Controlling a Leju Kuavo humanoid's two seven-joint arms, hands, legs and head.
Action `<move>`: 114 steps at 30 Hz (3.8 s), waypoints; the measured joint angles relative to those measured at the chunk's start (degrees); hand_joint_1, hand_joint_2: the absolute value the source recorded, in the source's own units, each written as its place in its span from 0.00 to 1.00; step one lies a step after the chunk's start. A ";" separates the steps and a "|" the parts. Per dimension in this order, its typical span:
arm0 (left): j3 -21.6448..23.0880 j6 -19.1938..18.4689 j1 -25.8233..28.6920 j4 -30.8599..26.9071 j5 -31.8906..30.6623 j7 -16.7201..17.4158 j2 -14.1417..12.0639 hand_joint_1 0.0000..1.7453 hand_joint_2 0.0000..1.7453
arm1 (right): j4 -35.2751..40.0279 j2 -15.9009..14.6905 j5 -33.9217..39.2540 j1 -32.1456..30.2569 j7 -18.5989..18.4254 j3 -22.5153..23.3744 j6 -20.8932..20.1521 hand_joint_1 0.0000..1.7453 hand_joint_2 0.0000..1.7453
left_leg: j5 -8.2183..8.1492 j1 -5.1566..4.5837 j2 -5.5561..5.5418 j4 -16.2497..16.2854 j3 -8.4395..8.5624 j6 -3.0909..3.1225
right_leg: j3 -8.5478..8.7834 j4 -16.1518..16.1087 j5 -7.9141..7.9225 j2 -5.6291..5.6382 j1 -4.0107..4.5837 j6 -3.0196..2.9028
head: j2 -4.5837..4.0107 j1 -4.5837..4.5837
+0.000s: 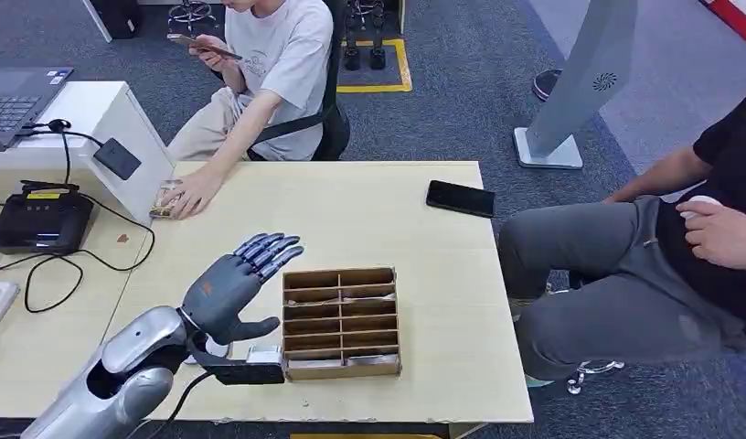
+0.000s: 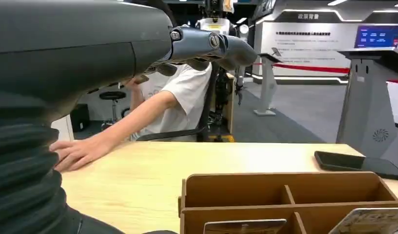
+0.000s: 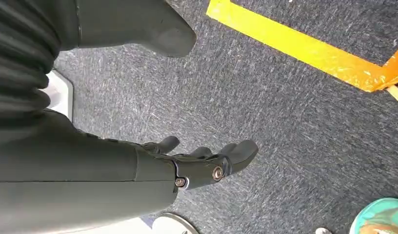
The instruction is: Pass the card to the sensor for recognition and then transmit it.
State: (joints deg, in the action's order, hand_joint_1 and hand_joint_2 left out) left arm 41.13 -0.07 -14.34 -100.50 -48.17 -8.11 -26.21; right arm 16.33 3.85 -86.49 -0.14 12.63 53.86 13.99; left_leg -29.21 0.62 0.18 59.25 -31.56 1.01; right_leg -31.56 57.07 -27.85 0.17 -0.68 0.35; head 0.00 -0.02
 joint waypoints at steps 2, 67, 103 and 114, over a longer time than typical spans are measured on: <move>0.02 -0.29 0.00 0.00 0.37 -0.31 0.00 0.00 1.00 | 0.00 0.02 -0.02 0.00 0.02 0.09 0.00 0.00 1.00 | 0.00 0.00 0.00 0.00 0.00 0.00 | 0.00 0.00 0.00 0.00 0.00 0.00 | 0.00 0.00; -1.18 0.50 4.70 4.11 -4.02 7.43 7.13 0.00 1.00 | 2.54 1.92 -0.24 -0.02 0.00 1.53 -1.03 0.00 1.00 | 0.00 0.00 0.00 0.00 0.00 0.00 | 0.00 0.00 0.00 0.00 0.00 0.00 | 0.00 0.00; -1.53 0.90 5.10 5.35 -4.00 7.06 10.27 0.00 1.00 | 2.86 2.12 -0.24 -0.02 0.00 1.53 -1.11 0.00 1.00 | 0.00 0.00 0.00 0.00 0.00 0.00 | -0.01 -0.01 0.00 0.00 0.00 0.00 | 0.00 0.00; -1.53 0.90 5.10 6.75 -4.00 7.43 10.88 0.00 1.00 | 2.84 2.10 -0.24 -0.01 0.00 1.53 -1.05 0.00 1.00 | 0.00 0.00 0.00 0.00 0.00 0.00 | -0.01 -0.01 0.00 0.00 0.00 0.00 | 0.00 0.00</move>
State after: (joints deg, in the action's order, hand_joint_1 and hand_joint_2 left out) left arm 39.60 0.83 -9.24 -93.74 -52.17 -0.68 -15.32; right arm 19.17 5.95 -86.73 -0.15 12.63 55.39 12.94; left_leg -29.21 0.62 0.18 59.25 -31.56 1.01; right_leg -31.57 57.06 -27.85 0.17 -0.68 0.35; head 0.00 -0.02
